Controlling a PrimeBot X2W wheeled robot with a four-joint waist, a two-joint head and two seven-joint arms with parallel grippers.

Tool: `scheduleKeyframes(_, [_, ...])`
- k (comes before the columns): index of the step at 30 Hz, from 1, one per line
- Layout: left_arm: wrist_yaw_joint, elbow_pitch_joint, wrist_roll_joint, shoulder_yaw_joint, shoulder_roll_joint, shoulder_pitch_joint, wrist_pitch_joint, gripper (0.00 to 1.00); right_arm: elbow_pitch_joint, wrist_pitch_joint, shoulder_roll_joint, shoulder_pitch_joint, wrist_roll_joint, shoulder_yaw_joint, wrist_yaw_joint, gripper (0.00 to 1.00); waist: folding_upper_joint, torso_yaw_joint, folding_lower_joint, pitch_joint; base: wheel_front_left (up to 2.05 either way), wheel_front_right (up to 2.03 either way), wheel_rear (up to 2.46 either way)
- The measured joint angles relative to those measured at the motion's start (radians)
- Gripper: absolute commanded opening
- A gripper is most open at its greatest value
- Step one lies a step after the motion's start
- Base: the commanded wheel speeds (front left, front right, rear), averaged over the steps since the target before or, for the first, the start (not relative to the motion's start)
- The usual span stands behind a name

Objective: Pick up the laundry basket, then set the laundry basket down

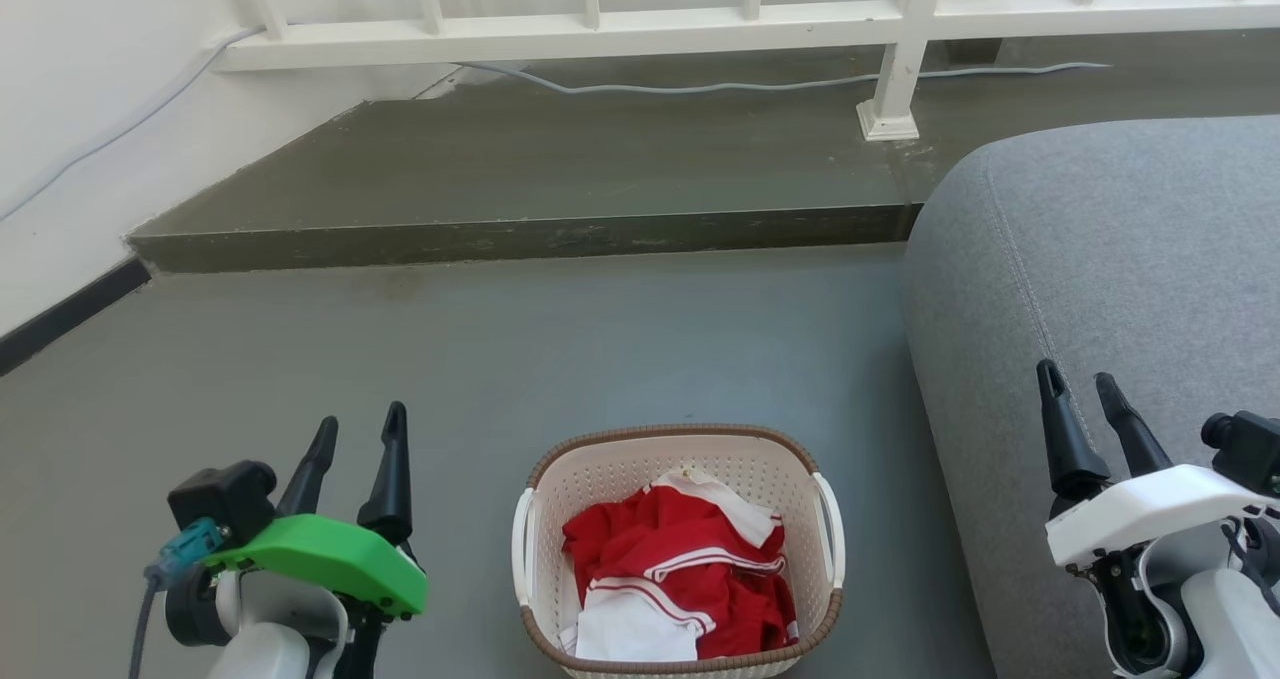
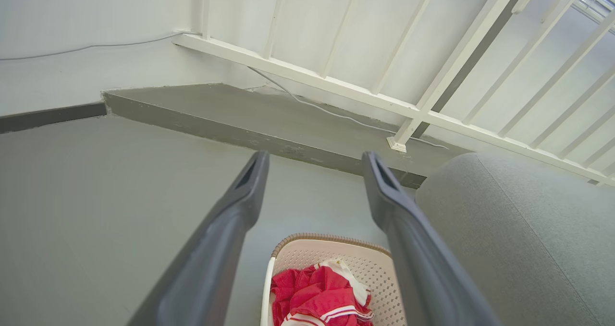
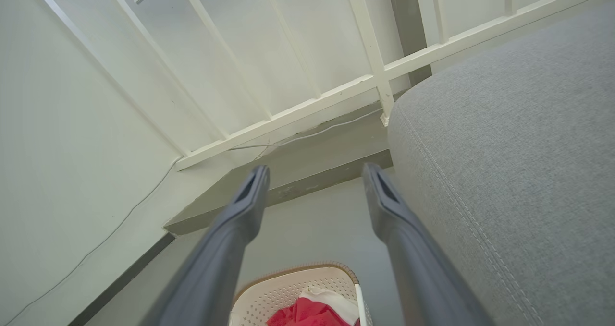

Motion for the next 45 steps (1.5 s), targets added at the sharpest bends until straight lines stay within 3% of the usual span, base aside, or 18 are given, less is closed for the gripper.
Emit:
scheduleKeyframes(31, [0.069, 0.069, 0.398, -0.086, -0.014, 0.005, -0.091, 1.00, 0.017, -0.106, -0.025, 0.040, -0.375, 0.090, -0.045, 1.00, 0.0000, -0.011, 0.0000, -0.004, 0.00, 0.00, 0.00])
scheduleKeyframes(45, [0.080, 0.099, 0.449, -0.086, -0.034, 0.005, -0.107, 1.00, 0.017, -0.123, -0.026, 0.052, -0.426, 0.095, -0.051, 1.00, 0.0000, -0.012, 0.0000, -0.003, 0.00, 0.00, 0.00])
